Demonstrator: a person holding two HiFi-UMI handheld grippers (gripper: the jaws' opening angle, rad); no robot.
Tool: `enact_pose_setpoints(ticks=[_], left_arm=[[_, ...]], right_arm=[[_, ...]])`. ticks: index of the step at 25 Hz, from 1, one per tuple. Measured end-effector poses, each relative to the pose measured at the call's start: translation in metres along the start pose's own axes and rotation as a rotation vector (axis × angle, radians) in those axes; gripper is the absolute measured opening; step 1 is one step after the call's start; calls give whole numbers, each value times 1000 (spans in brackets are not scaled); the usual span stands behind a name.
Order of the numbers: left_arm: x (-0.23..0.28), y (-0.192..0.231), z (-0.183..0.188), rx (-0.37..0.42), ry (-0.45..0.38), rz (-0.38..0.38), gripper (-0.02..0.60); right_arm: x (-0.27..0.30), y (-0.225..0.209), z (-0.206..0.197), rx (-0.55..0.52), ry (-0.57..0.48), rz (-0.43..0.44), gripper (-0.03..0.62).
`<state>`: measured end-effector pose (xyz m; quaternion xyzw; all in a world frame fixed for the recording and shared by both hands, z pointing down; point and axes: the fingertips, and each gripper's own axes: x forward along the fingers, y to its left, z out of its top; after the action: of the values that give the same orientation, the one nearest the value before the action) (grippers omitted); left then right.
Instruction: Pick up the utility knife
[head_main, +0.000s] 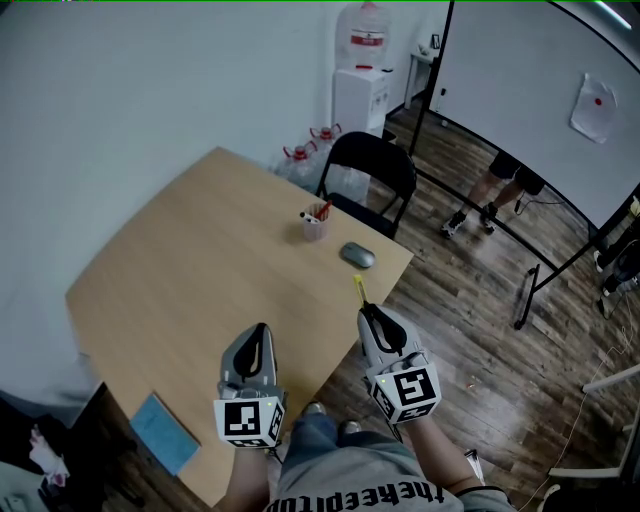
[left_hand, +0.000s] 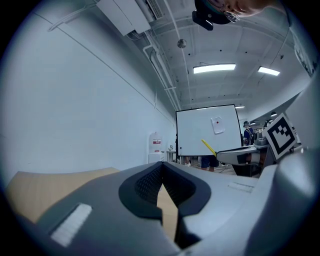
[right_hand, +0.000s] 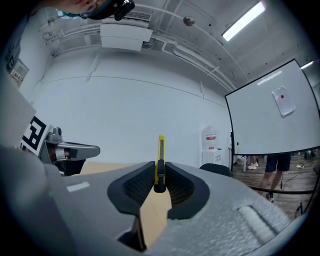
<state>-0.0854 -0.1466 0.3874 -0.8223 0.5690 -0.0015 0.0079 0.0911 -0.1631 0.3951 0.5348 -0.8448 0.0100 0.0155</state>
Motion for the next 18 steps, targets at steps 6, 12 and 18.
enact_pose_setpoints(ticks=[6,12,18], left_arm=[[-4,-1,0,2,-3,5,20],[-7,2,2,0,-9,13,20],[-8,3,4,3,-11,14,20]], right_arm=[[-6,-2,7,0,-34,-12,66],[-7,0,11,0,-51,-14,66],[-7,-1,15,5,-65,-15,66]])
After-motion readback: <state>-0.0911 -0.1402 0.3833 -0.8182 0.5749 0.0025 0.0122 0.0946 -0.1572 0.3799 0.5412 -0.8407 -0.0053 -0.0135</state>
